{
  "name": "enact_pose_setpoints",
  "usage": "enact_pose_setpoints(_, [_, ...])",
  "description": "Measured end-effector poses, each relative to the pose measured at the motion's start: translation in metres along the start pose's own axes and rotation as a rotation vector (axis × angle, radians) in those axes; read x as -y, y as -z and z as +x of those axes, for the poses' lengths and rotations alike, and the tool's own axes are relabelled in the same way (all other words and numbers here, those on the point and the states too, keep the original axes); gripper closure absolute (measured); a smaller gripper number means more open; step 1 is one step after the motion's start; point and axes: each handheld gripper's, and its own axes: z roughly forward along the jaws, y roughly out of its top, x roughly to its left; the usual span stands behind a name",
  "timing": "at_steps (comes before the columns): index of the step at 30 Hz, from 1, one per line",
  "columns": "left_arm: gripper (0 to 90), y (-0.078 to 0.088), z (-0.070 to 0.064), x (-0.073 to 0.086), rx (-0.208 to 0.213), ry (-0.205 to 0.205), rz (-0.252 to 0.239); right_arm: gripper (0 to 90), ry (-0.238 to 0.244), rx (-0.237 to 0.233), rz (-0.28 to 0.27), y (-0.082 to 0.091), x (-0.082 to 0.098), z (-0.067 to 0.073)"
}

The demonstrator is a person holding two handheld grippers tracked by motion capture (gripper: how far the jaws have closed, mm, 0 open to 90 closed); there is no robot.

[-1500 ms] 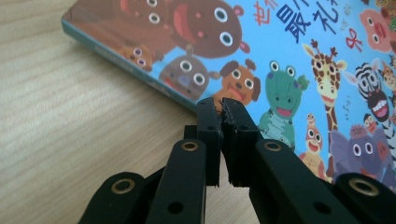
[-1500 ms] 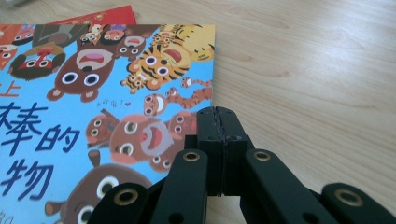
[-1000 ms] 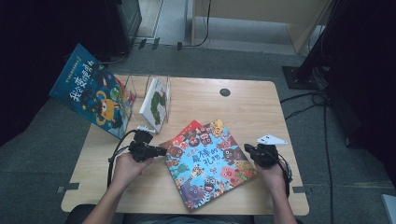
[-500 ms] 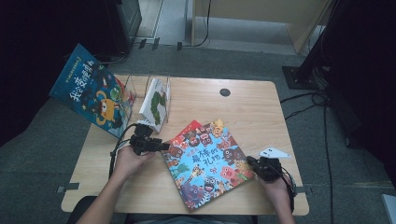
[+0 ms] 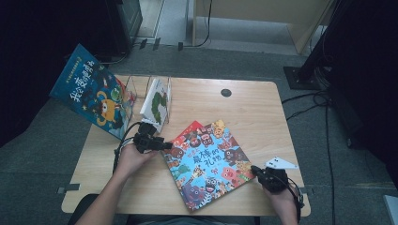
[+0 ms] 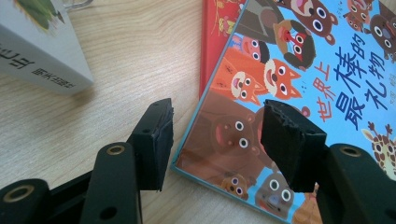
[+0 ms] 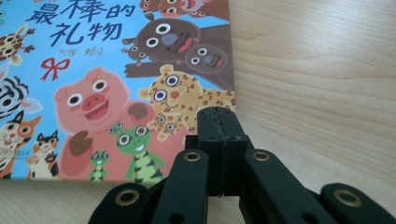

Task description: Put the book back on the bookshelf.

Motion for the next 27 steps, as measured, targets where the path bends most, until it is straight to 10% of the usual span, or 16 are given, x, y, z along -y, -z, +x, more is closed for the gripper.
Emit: enact_pose_setpoints(27, [44.7,-0.003,-0.004,0.001,0.008,-0.016,0.05,90.0,0.027,-0.036,0.056,0.008,0.015,-0.003])
